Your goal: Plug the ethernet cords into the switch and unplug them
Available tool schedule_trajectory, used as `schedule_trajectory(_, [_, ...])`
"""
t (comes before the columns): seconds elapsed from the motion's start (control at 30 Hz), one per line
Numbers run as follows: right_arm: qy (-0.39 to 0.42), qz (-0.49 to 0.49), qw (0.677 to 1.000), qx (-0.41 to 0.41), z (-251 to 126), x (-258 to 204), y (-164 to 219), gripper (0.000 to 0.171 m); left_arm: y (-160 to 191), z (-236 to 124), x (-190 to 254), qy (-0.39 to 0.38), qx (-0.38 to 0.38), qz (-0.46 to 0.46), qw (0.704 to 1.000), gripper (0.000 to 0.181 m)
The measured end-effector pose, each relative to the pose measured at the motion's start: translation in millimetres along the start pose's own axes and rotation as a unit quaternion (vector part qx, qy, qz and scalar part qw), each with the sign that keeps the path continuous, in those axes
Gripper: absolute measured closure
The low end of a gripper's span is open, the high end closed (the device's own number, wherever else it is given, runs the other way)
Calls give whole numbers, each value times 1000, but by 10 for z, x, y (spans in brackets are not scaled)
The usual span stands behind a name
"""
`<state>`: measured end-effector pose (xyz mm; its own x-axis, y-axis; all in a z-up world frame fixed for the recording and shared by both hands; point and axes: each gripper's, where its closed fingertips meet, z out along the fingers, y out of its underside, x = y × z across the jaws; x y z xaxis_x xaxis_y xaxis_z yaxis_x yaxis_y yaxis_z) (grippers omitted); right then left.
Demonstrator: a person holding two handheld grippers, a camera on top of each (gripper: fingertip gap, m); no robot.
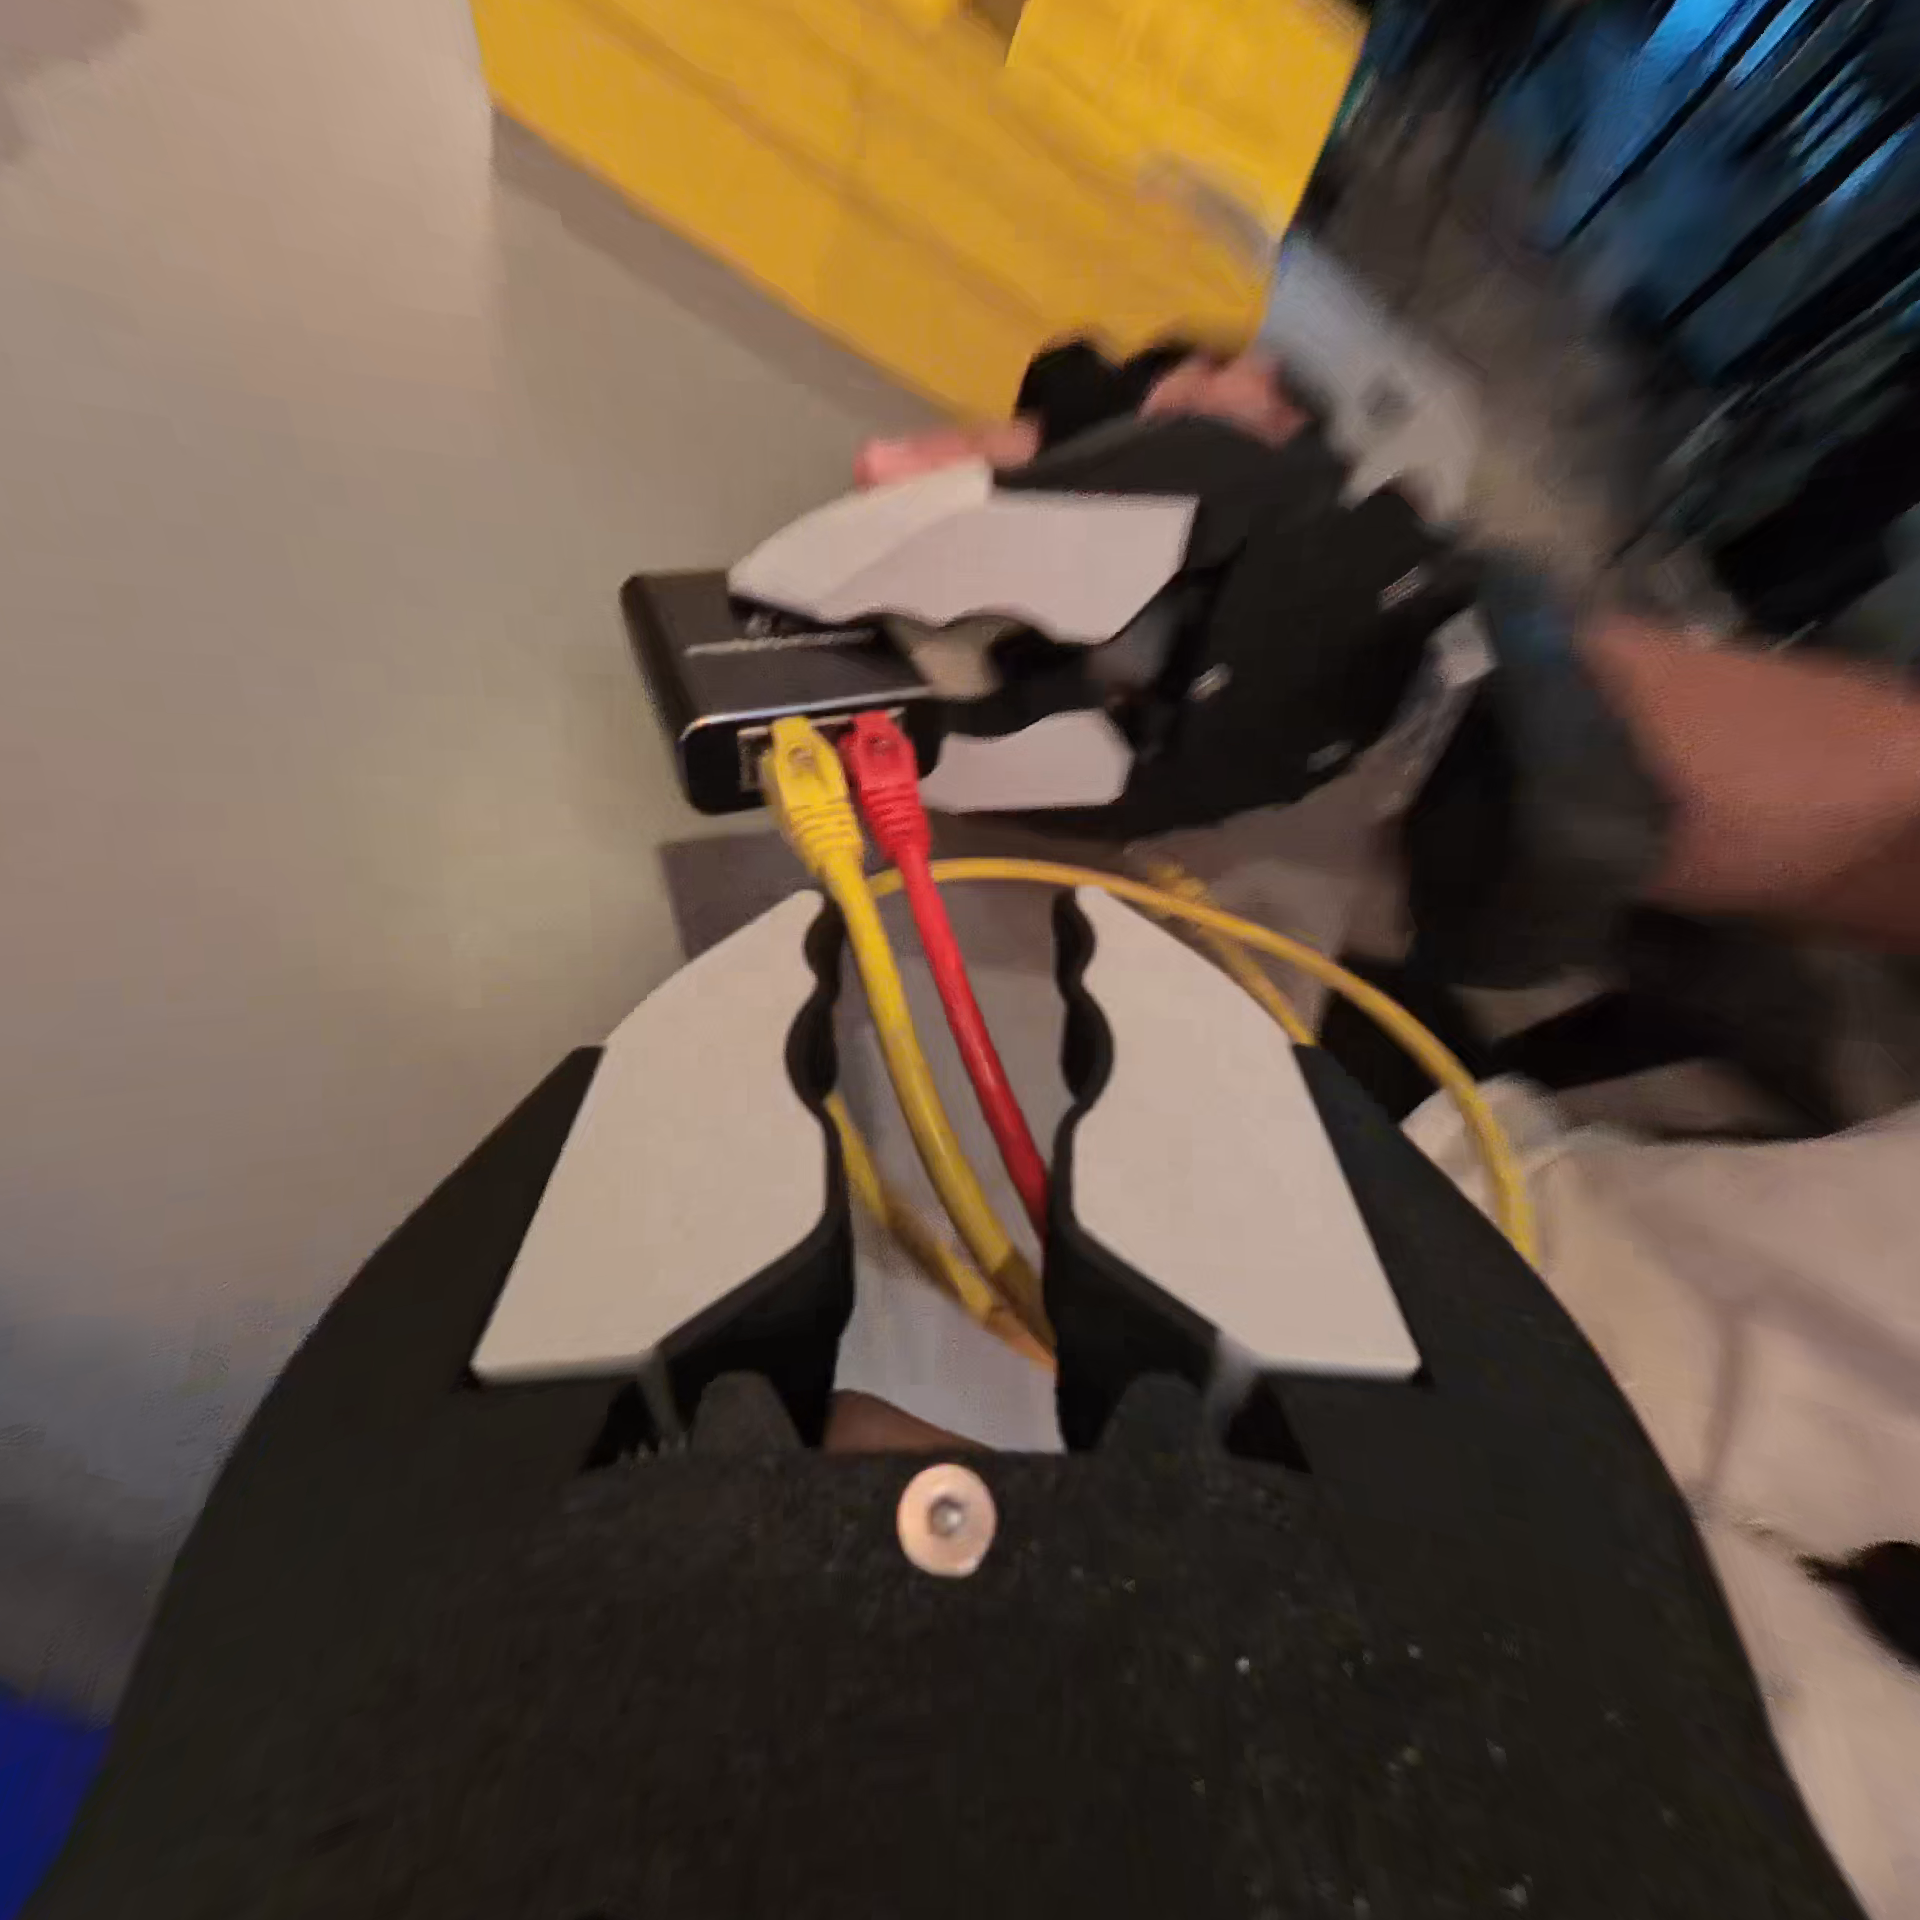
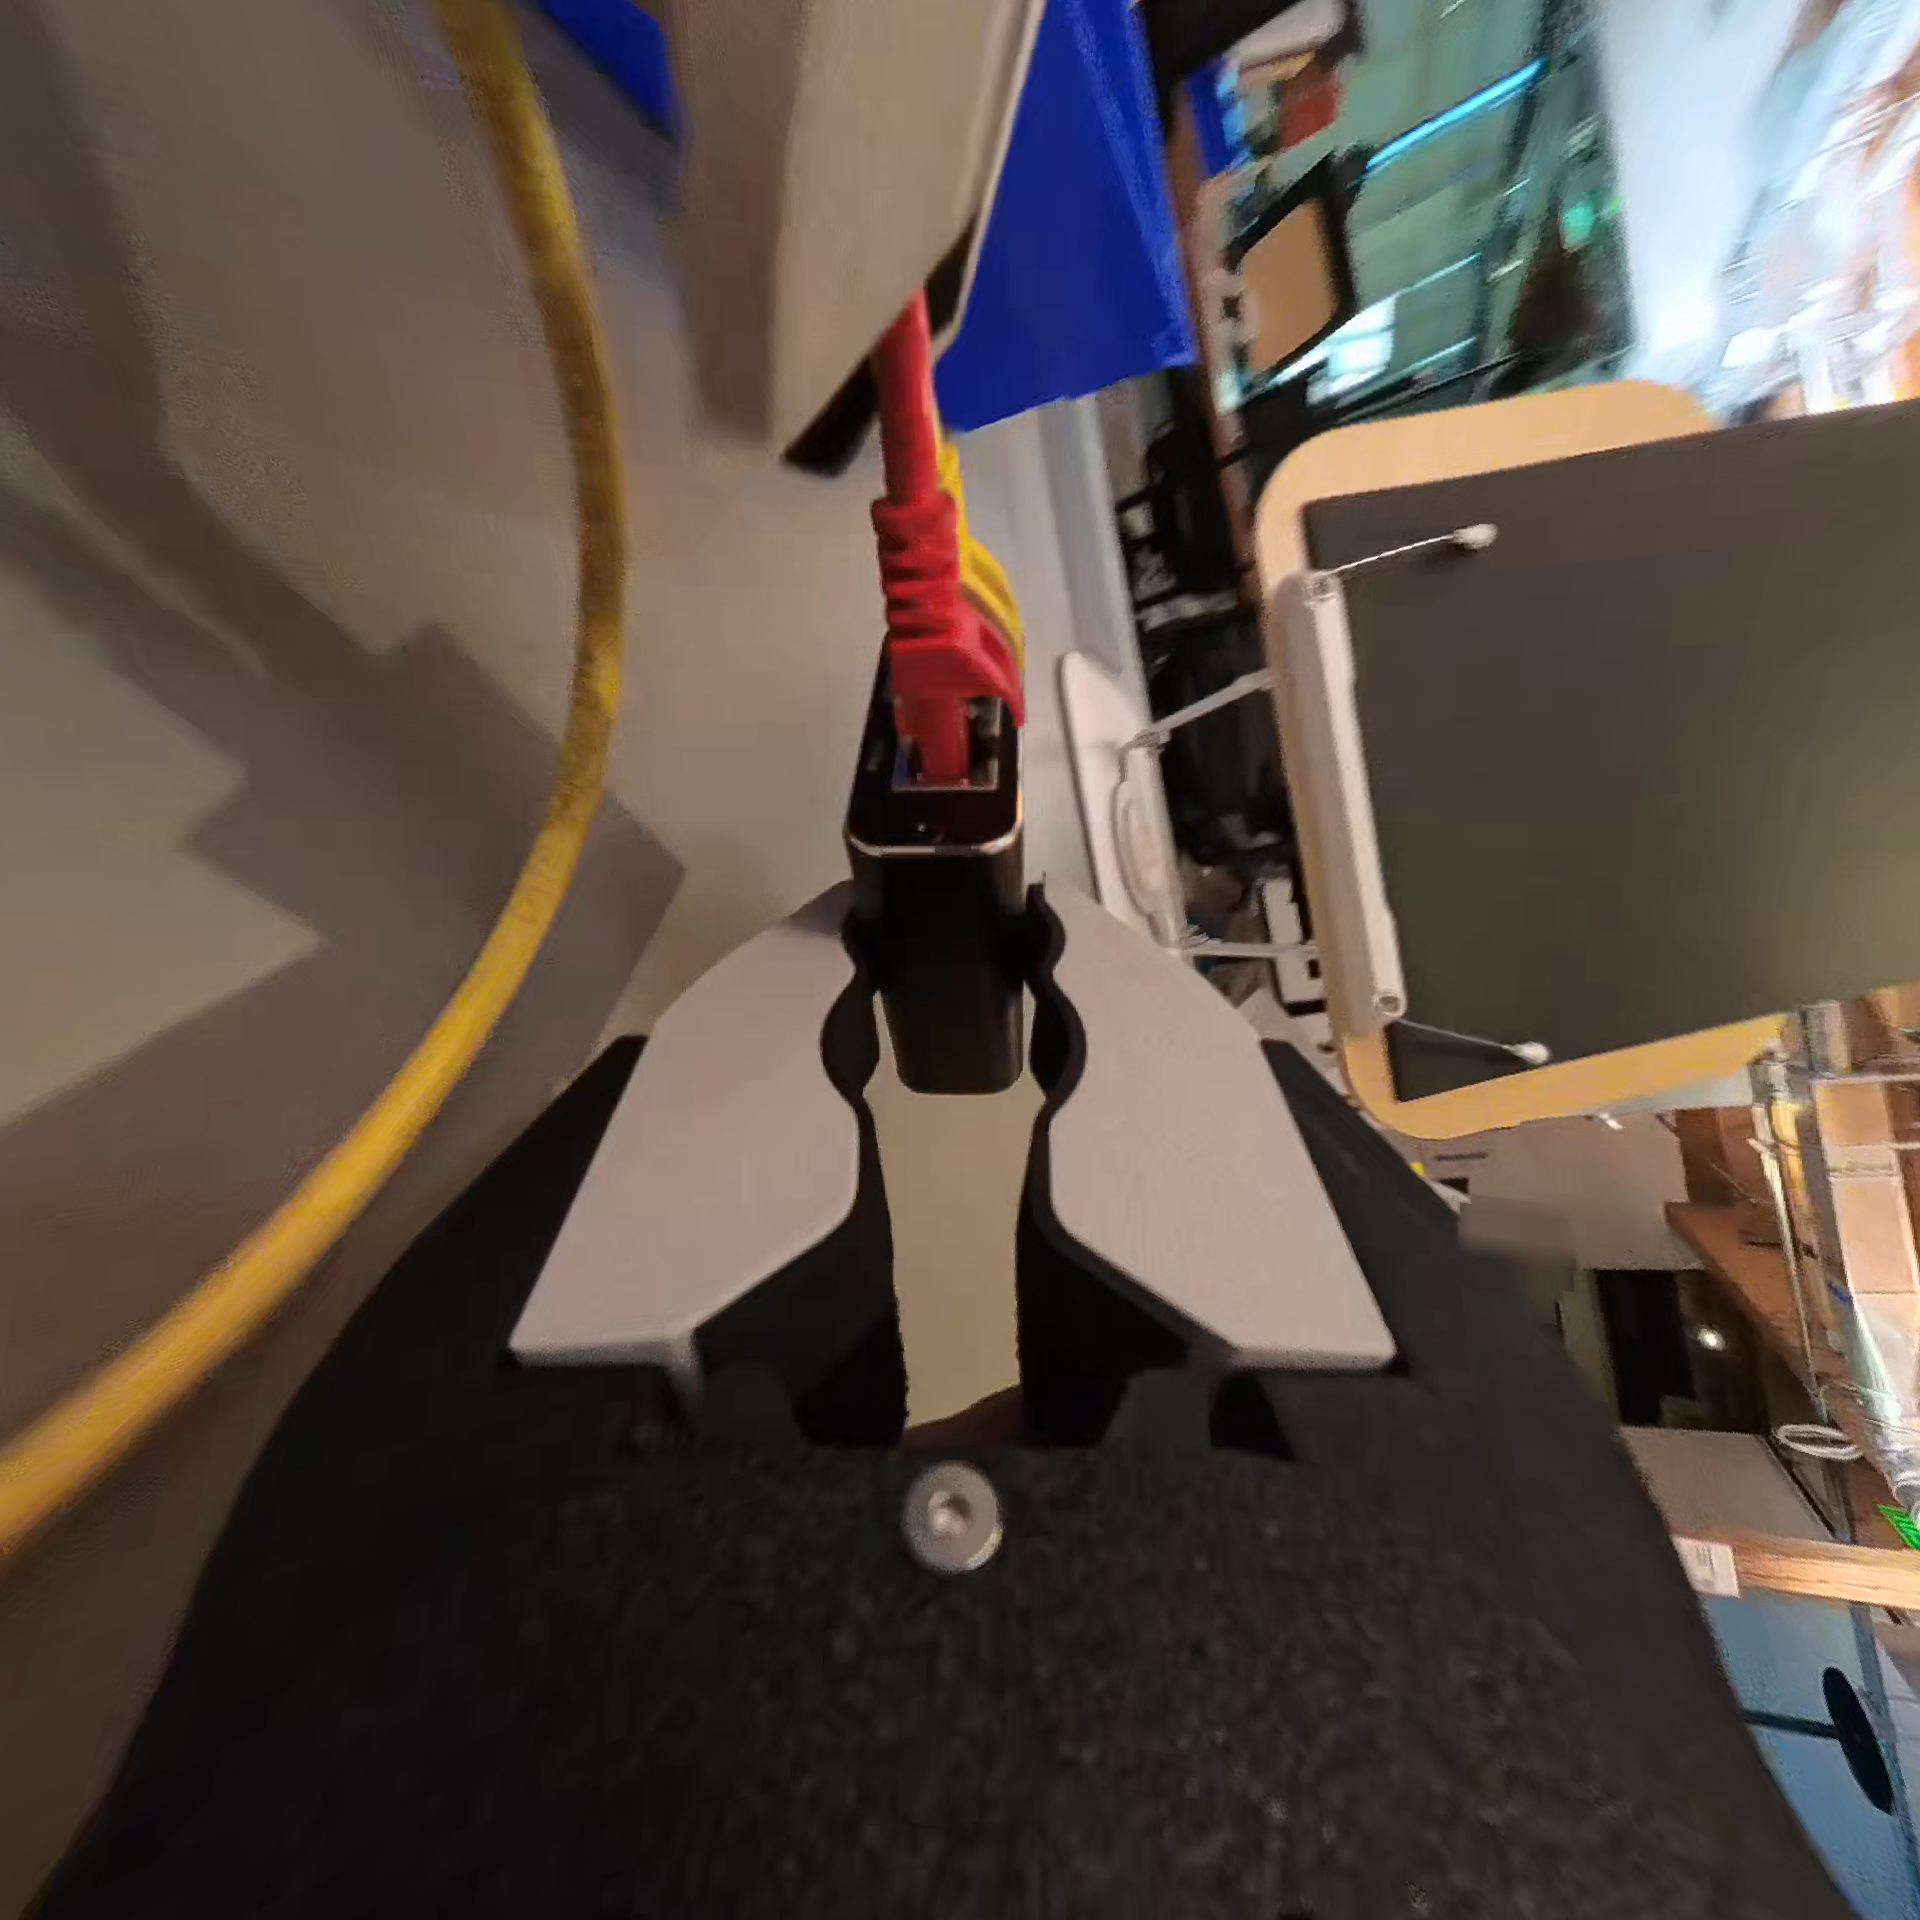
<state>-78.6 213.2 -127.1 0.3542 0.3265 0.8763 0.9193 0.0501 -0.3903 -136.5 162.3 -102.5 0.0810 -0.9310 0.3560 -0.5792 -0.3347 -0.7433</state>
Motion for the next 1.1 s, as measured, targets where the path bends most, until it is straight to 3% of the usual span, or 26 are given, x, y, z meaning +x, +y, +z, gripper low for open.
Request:
schedule_trajectory(0.03, [17,15,999,24,30,45,28,146,-127,-66,36,30,44,-24,998,136])
schedule_trajectory(0.1, [16,44,997,65,75,42,74,146,-367,-251,27,72,131,-53,987,152])
schedule_trajectory(0.23, [47,34,993,108,88,-10,55,146,-523,-469,-179,26,216,-10,976,155])
schedule_trajectory(0.33, [113,-28,987,108,34,83,13,146,-354,-294,-346,-55,168,47,983,154])
schedule_trajectory(0.43, [134,-52,984,103,10,89,-9,146,-142,-13,-398,-66,96,18,993,146])
schedule_trajectory(0.6, [152,-50,981,111,-32,154,-15,146,-183,45,-333,58,117,-143,981,157])
schedule_trajectory(0.77, [174,-74,976,108,-46,180,-44,146,-179,107,-200,150,122,-233,953,161])
schedule_trajectory(0.8, [174,-78,976,105,-40,176,-36,146,-198,97,-193,163,129,-247,946,169])
schedule_trajectory(1.1, [163,-100,977,99,-9,96,-69,146,-179,75,-194,180,127,-267,938,167])
